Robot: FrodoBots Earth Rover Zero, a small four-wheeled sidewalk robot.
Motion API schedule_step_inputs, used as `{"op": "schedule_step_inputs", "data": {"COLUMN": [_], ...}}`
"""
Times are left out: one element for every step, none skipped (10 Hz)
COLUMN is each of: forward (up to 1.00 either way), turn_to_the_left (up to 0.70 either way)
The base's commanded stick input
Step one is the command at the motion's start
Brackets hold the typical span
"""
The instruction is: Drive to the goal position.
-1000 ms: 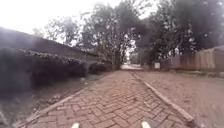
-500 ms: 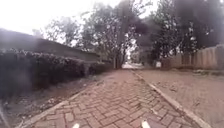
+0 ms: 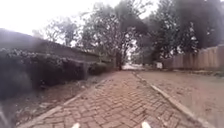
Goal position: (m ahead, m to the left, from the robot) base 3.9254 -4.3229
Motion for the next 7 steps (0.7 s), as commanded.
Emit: {"op": "schedule_step_inputs", "data": {"forward": [0.5,0.5,0.5,0.5,0.7,0.7,0.7], "turn_to_the_left": [0.0,0.0,0.0,0.0,-0.01,-0.16,-0.3]}}
